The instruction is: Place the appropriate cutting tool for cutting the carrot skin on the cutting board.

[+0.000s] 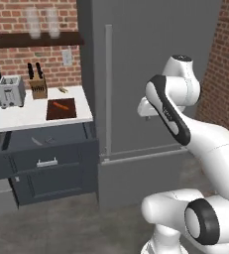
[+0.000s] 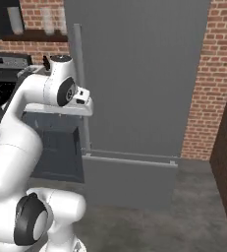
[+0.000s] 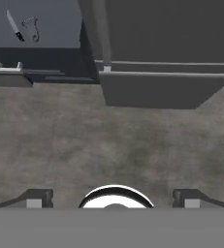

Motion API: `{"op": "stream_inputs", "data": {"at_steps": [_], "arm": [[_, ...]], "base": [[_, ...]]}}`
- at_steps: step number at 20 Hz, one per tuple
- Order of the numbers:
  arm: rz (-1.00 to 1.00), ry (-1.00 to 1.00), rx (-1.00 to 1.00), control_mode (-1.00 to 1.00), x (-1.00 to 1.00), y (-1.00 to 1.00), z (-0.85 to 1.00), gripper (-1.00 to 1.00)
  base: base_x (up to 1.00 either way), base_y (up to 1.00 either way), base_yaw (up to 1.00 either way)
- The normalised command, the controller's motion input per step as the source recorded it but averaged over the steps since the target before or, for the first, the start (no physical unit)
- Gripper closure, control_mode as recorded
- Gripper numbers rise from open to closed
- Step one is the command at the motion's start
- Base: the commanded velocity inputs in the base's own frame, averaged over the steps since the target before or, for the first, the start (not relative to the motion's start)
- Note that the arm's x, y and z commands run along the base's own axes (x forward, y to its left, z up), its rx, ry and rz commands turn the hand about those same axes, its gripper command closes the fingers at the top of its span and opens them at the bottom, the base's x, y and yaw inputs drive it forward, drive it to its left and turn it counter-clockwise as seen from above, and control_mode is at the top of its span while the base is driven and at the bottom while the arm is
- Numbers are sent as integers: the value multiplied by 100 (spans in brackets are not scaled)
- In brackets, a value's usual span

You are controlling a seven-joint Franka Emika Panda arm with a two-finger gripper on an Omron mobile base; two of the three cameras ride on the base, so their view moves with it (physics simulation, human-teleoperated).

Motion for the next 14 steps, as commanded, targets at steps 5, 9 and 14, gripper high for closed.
{"op": "stream_inputs", "data": {"at_steps": [5, 9, 14], "arm": [[0, 0, 0, 100, 0, 0, 0, -100], [0, 0, 0, 100, 0, 0, 0, -100], [0, 0, 0, 100, 0, 0, 0, -100]], "base": [[-73, 100, -15], [-19, 100, -17], [6, 100, -28]]}}
